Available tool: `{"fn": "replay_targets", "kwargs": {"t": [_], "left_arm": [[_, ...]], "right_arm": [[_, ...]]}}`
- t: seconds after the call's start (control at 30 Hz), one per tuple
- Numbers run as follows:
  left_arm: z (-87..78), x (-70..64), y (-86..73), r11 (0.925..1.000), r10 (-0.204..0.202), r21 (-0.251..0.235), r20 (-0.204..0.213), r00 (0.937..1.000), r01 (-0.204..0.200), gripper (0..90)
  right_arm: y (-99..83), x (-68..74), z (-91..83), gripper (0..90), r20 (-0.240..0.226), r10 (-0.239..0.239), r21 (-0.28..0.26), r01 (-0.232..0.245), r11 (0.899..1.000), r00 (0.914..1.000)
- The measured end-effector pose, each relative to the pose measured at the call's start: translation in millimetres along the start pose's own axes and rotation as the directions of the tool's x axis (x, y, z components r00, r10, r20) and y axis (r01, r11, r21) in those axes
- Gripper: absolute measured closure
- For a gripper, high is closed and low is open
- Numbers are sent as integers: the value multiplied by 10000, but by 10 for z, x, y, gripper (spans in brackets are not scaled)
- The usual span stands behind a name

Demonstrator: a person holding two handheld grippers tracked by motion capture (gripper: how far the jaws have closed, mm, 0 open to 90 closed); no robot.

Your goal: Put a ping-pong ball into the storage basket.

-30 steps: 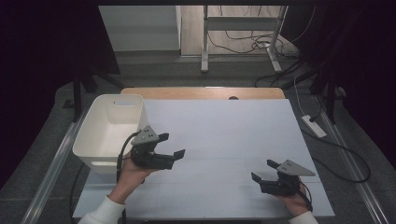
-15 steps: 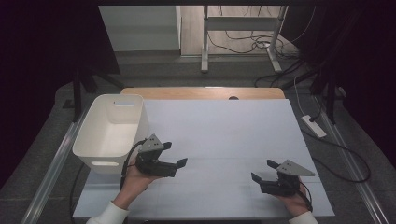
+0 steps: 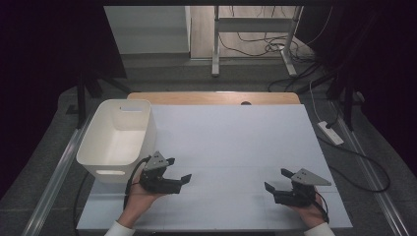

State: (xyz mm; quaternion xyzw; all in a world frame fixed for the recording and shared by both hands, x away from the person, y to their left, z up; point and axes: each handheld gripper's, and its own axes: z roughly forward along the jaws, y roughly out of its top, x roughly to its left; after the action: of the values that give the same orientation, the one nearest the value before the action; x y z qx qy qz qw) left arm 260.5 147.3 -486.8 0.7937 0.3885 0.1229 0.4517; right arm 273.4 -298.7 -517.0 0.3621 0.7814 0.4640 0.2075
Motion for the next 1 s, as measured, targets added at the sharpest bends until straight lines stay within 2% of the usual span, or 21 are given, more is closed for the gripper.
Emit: {"fn": "replay_targets", "kwargs": {"t": [0.2,0.53,1.0], "left_arm": [[-11,25,-142,9998,20,197,-137,9999,-18,149],[-87,119,-378,9995,-176,242,-292,9994,183,158],[-84,144,-404,9995,-158,273,-200,9997,164,160]], "right_arm": [[-2,7,-4,166,6,-14,42,14,10000,10000],[-7,19,-16,167,-178,-11,-23,10,10000,9998],[-15,17,-17,168,-266,15,-3,-15,10000,9996]]}}
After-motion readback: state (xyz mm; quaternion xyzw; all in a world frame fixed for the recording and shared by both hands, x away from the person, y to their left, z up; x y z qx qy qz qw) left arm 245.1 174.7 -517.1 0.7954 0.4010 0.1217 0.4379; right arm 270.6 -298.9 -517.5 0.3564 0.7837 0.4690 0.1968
